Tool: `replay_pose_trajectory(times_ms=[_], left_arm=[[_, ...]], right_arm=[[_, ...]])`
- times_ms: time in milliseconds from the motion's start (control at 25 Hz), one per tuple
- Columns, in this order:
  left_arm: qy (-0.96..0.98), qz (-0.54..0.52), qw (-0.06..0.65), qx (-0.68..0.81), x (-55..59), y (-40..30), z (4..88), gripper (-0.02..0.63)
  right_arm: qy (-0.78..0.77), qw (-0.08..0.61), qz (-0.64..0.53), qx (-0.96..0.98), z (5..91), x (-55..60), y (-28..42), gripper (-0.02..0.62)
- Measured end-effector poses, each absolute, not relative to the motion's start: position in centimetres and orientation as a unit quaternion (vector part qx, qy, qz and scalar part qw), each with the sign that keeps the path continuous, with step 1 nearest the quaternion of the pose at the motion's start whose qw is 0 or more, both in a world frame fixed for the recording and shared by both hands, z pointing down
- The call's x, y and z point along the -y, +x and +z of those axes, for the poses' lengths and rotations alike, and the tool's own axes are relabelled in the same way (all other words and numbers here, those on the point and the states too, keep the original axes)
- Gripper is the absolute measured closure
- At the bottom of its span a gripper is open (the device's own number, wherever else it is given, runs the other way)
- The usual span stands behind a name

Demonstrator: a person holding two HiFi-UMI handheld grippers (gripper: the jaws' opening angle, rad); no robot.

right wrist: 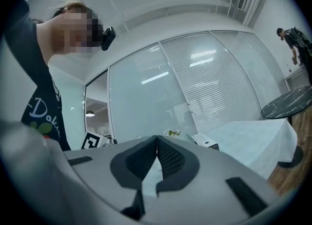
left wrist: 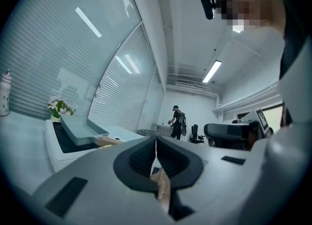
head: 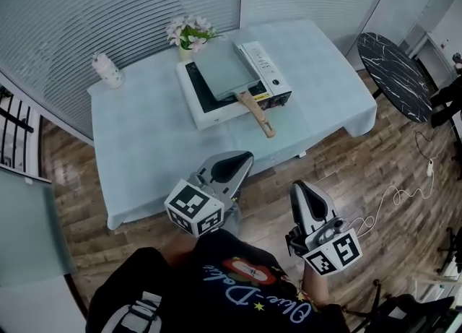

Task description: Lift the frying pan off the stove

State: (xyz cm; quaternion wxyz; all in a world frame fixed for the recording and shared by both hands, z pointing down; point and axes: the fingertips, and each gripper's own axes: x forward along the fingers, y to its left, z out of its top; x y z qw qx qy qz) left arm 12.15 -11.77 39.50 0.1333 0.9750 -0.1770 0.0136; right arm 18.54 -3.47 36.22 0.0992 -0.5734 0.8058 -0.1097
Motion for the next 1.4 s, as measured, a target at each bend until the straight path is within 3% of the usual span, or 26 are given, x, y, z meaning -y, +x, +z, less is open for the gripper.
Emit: replay_pose_trajectory(times_ms=[280, 680, 800, 1000, 1200, 1400], left_arm=[[0.958, -0.002, 0.208, 0.199, 18.6, 13.0, 41.4, 0.600], [0.951, 0.009, 0.238, 0.199, 25.8, 14.2, 42.8, 0.598], [0.947, 0.013, 0.261, 0.187, 26.9, 14.3, 43.6, 0.517], [0.943, 0.019, 0.282, 0.173, 28.1, 14.3, 44.7, 0.483], [0.913, -0.004, 0.366, 0.178, 28.4, 14.4, 45.8, 0.400], [0.891, -0.030, 0.405, 0.202, 28.9, 14.3, 46.3, 0.369]], right_arm=[[-0.560, 0.094, -0.120, -0.814, 37.0, 9.6, 20.5, 0.594], [-0.530, 0.081, -0.141, -0.832, 38.2, 18.5, 21.8, 0.594], [-0.520, 0.082, -0.160, -0.835, 39.1, 20.6, 22.0, 0.592], [-0.507, 0.071, -0.182, -0.840, 40.4, 22.9, 22.1, 0.592], [-0.477, 0.082, -0.228, -0.845, 41.2, 23.4, 22.1, 0.563], [-0.442, 0.073, -0.252, -0.858, 42.0, 24.1, 22.1, 0.529]])
